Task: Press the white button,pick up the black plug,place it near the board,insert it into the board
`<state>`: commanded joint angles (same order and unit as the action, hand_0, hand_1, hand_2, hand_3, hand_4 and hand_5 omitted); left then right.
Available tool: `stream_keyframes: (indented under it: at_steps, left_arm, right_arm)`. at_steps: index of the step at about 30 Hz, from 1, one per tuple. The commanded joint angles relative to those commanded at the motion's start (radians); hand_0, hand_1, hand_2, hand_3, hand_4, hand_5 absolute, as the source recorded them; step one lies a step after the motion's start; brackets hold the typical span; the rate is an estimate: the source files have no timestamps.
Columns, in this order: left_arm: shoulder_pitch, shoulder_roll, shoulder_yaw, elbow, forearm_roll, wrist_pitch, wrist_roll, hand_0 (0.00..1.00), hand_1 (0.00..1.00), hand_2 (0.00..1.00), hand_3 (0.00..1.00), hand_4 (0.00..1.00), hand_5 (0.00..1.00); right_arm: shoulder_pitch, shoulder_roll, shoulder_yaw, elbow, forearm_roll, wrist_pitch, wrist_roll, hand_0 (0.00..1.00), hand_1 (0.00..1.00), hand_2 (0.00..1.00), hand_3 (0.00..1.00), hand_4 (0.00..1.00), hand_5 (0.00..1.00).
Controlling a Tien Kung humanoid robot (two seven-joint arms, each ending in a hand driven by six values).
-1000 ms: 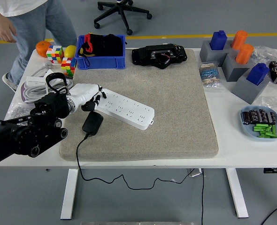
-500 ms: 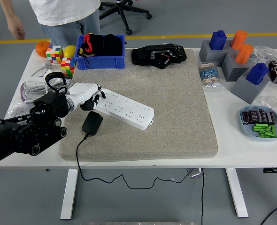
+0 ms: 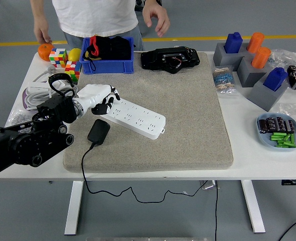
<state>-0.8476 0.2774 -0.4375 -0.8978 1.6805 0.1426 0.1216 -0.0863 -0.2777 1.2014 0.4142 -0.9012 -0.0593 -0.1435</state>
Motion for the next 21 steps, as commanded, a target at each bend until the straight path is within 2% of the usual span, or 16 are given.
stream_keyframes:
  at_steps: [2,3,8,9,12,14,15,20,21]
  left_arm:
    - [0.014,0.009,-0.025,-0.03,0.013,0.006,-0.003,0.002,0.005,0.118,0.647,0.086,0.002]
    - [0.019,0.012,-0.034,-0.042,0.017,0.007,-0.004,0.002,0.023,0.123,0.648,0.143,0.002]
    - [0.094,0.044,-0.121,-0.145,0.039,0.006,0.019,0.002,0.023,0.123,0.648,0.143,0.002]
    - [0.112,0.05,-0.136,-0.166,0.045,0.002,0.032,0.135,0.197,0.361,0.694,0.626,0.002]
    - [0.187,0.077,-0.198,-0.244,0.086,-0.02,0.096,0.135,0.197,0.361,0.694,0.626,0.002]
    - [0.225,0.086,-0.228,-0.275,0.109,-0.026,0.123,0.135,0.197,0.361,0.694,0.626,0.002]
    - [0.25,0.091,-0.25,-0.296,0.123,-0.029,0.142,0.318,0.562,0.579,0.775,0.853,0.21]
    - [0.352,0.109,-0.314,-0.369,0.161,-0.043,0.213,0.318,0.562,0.579,0.775,0.853,0.21]
    - [0.356,0.109,-0.315,-0.372,0.162,-0.043,0.215,0.747,0.863,0.856,0.863,0.998,0.523]
  right_arm:
    - [0.0,0.0,-0.001,0.002,0.0,0.0,0.001,0.745,0.716,0.692,0.649,0.709,0.408]
    - [0.001,0.0,-0.001,0.002,0.0,0.0,0.001,0.745,0.716,0.692,0.649,0.709,0.407]
    - [-0.003,0.003,0.001,0.002,-0.001,0.0,0.001,0.745,0.716,0.692,0.649,0.709,0.407]
    - [-0.004,0.003,0.001,0.002,-0.002,0.0,0.0,0.745,0.716,0.692,0.649,0.709,0.409]
    - [-0.009,0.004,0.005,0.0,-0.003,0.0,0.0,0.745,0.716,0.692,0.649,0.709,0.409]
    - [-0.01,0.004,0.006,-0.001,-0.004,0.0,0.0,0.745,0.716,0.692,0.649,0.709,0.409]
    - [-0.01,0.005,0.008,-0.001,-0.004,0.0,0.0,0.745,0.716,0.692,0.649,0.709,0.409]
    - [-0.01,0.008,0.013,0.001,-0.006,0.0,0.0,0.745,0.716,0.692,0.649,0.709,0.409]
    - [-0.01,0.008,0.013,0.001,-0.006,0.0,0.0,0.745,0.716,0.692,0.649,0.709,0.408]
